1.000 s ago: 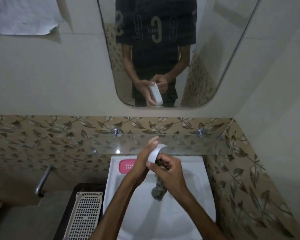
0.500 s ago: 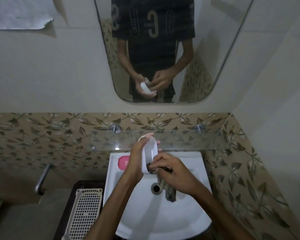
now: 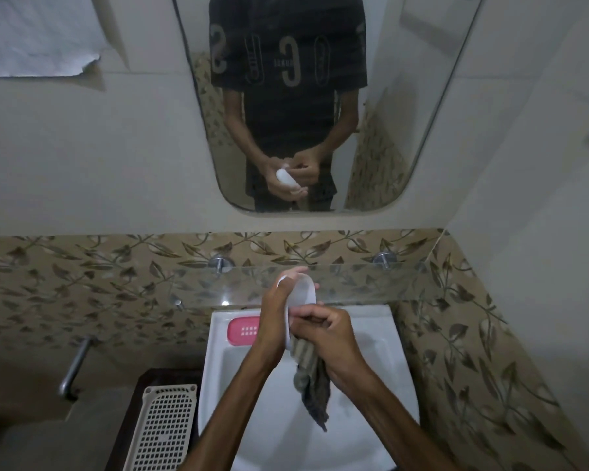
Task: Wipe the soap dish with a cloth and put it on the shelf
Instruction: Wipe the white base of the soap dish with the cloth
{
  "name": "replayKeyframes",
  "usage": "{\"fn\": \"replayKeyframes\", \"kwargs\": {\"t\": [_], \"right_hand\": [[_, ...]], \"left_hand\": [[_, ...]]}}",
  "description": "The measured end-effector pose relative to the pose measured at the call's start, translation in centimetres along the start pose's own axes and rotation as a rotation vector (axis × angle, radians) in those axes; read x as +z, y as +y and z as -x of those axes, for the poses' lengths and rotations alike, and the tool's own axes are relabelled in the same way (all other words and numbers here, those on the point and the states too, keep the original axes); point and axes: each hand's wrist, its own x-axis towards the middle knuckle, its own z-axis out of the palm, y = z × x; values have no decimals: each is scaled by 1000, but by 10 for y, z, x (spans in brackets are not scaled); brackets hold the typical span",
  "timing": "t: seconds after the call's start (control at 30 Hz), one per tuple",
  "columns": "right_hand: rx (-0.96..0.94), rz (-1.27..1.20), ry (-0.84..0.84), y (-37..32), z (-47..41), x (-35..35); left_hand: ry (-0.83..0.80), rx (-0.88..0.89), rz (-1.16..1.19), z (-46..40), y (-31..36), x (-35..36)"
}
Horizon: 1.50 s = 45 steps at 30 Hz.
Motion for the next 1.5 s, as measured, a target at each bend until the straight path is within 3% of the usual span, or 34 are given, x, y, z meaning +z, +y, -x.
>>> {"fn": "replayKeyframes", "kwargs": {"t": [0.07,0.13,0.2,0.27,0.37,0.47,0.6,0.77,0.83,0.9,0.97,1.1,1.17,1.27,1.37,1.5], "right_hand": [[-163,67,105,-6,-5,10],[-436,371,230,-15,-12,18],[-581,672,333,-20,-17,18],[-544,813,336,-20,-14,16],[-312,925,196,-5,2,11],[-79,665,65,5,10,1],[69,330,-51,-1,9,-2],[245,-200,30,-11,4,7],[243,-439,97,-17,-6,10],[191,-489,178,-22,-13,15],[56,-338,265,-18,-14,21],[-391,193,360,-3,-11,23],[-507,392,364,2,-12,22],[-408,643,312,2,-13,18],[-205,846,141,7,-8,12],[11,648,-38,20,5,4]], "left_hand": [[29,4,32,6,-1,4],[-7,7,83,10,-4,6],[-8,22,85,9,-5,5],[63,60,4,2,0,3],[178,11,28,-6,4,-2],[164,67,-43,-9,-4,-7],[116,206,-216,-7,-7,-5],[5,302,-400,-8,-1,-4],[-13,300,-398,-3,-8,-2],[12,301,-342,2,-13,-1],[26,304,-321,2,-13,0],[43,322,-337,5,-12,0],[55,336,-333,7,-15,-3],[83,315,-326,8,-19,-8],[135,324,-334,6,-19,-15],[113,393,-422,0,-16,-15]]}}
